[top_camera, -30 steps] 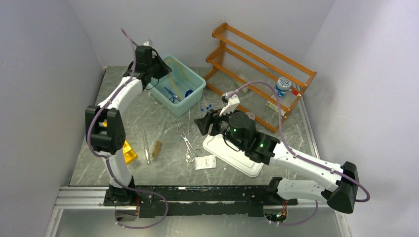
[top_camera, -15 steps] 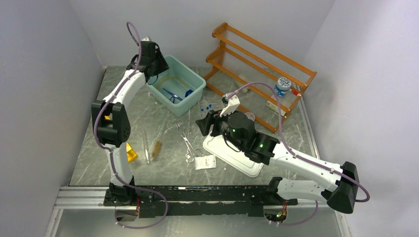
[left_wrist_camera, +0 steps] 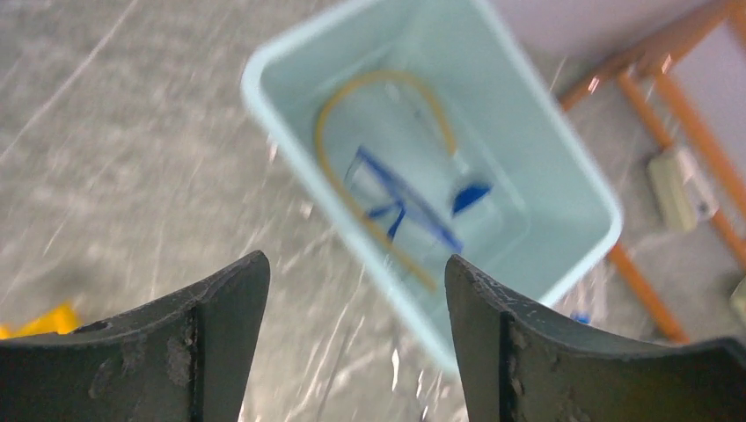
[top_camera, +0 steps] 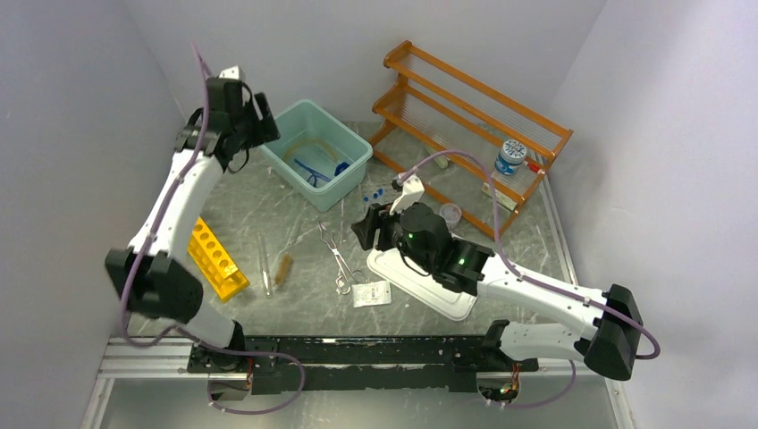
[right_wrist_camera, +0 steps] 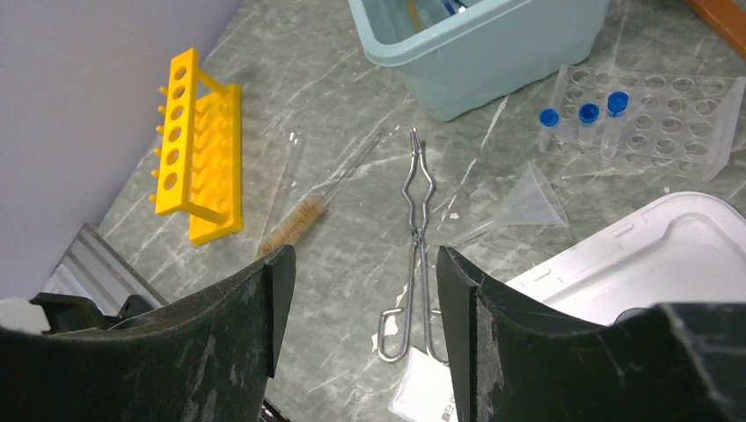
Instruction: Organize the chemistry lab equipment
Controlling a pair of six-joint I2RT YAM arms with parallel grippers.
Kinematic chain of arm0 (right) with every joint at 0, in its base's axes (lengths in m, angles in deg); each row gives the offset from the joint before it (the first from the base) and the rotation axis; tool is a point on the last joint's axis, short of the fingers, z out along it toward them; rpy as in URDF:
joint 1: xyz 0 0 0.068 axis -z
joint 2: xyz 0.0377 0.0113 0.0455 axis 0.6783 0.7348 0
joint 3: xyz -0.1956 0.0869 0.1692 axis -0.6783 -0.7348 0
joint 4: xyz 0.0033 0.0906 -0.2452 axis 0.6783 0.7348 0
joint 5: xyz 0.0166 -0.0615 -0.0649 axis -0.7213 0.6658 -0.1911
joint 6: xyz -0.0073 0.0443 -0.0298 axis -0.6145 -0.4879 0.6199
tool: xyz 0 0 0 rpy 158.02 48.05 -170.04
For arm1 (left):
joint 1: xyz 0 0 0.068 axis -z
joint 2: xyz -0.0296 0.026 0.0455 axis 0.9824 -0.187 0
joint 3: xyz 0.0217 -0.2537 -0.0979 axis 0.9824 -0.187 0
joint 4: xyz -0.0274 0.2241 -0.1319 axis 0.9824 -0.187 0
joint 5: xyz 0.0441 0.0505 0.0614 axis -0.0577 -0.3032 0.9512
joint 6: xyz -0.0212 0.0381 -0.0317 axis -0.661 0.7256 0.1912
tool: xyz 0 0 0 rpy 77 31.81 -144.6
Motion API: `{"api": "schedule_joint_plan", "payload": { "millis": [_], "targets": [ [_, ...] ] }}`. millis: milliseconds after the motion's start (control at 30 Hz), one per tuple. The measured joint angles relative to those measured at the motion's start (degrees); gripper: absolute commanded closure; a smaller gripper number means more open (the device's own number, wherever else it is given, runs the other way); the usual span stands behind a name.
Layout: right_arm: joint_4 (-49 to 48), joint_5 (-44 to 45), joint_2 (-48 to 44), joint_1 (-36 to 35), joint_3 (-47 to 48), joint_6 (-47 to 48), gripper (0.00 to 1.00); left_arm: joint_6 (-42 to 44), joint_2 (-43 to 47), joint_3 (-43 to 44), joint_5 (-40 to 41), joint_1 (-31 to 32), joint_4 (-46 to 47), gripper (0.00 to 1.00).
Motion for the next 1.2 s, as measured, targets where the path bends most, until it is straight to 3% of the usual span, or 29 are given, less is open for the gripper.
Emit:
{"api": "schedule_joint_plan", "payload": {
  "millis": [100,267,467,567,767,900,1000,1200],
  "targets": [
    [-0.37,-0.26,0.00,0.07,-0.85,-0.39,0.37,0.90,9.22,-10.03,0.04,0.00,-3.54,0.20],
    [-0.63,-0.72,0.00,0.42,-2.58,-0.98,0.37,-0.09,17.35,-25.49,0.24,0.00,-7.13,0.20],
    [-0.70,-1.79,0.31,0.66,-2.78,-1.20,0.37,-2.73,19.21,-39.06,-0.55,-0.02,-9.14,0.43],
    [-0.70,-2.36,0.96,0.70,-2.80,-1.49,0.37,-3.45,19.21,-43.54,-3.91,-0.02,-7.19,0.48],
    [-0.72,-2.91,2.10,0.72,-2.99,-2.34,0.37,-3.50,16.37,-48.24,-12.46,0.85,-1.97,0.45],
    [-0.72,-3.30,3.61,0.76,-2.99,-2.47,0.37,-3.52,11.13,-48.57,-15.41,1.75,1.18,0.49],
    [-0.68,-3.52,4.50,0.76,-2.99,-2.47,0.37,-3.52,7.48,-48.59,-16.06,2.49,3.17,0.55],
    [-0.94,-3.78,4.83,0.81,-2.99,-2.38,0.37,-3.45,2.19,-45.24,-11.63,6.21,1.33,0.58]
  ]
}}
